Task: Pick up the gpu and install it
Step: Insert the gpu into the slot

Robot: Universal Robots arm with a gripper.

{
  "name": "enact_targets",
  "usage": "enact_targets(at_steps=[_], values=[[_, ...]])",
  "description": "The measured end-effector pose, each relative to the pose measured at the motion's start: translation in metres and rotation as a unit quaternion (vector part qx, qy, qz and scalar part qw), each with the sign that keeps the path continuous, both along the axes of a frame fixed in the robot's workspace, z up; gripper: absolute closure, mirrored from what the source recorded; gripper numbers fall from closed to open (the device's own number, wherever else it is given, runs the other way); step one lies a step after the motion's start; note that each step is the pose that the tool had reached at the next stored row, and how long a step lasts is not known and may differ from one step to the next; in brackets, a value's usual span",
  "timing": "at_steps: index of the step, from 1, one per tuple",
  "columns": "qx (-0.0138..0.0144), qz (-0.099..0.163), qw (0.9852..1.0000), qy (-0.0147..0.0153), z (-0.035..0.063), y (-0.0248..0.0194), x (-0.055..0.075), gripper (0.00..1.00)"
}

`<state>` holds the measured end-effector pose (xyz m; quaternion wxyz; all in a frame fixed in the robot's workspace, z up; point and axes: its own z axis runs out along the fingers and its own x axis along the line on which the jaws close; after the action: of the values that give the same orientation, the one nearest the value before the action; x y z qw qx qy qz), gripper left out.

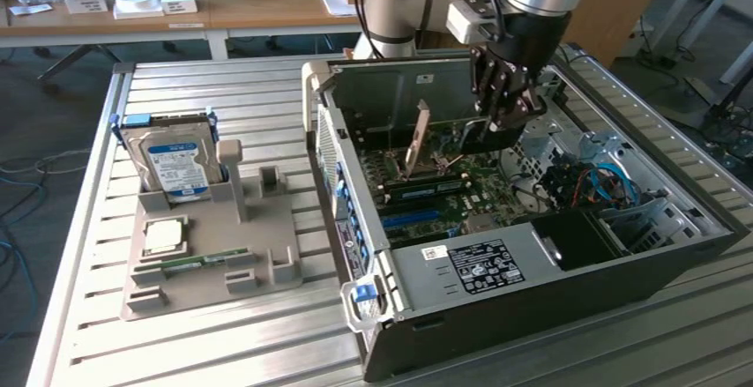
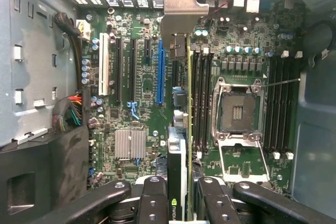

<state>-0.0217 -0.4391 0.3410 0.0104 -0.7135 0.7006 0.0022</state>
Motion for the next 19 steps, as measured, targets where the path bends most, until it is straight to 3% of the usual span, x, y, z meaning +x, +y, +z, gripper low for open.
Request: enact_targets(at_steps=[7,19], values=[[0.0,0.0,1.0,0.0,-0.0003,-0.0004,0.0,0.73],[0.0001,0.0,1.0,-0.0006,-0.009,-0.0023,-0.0009,0.73]])
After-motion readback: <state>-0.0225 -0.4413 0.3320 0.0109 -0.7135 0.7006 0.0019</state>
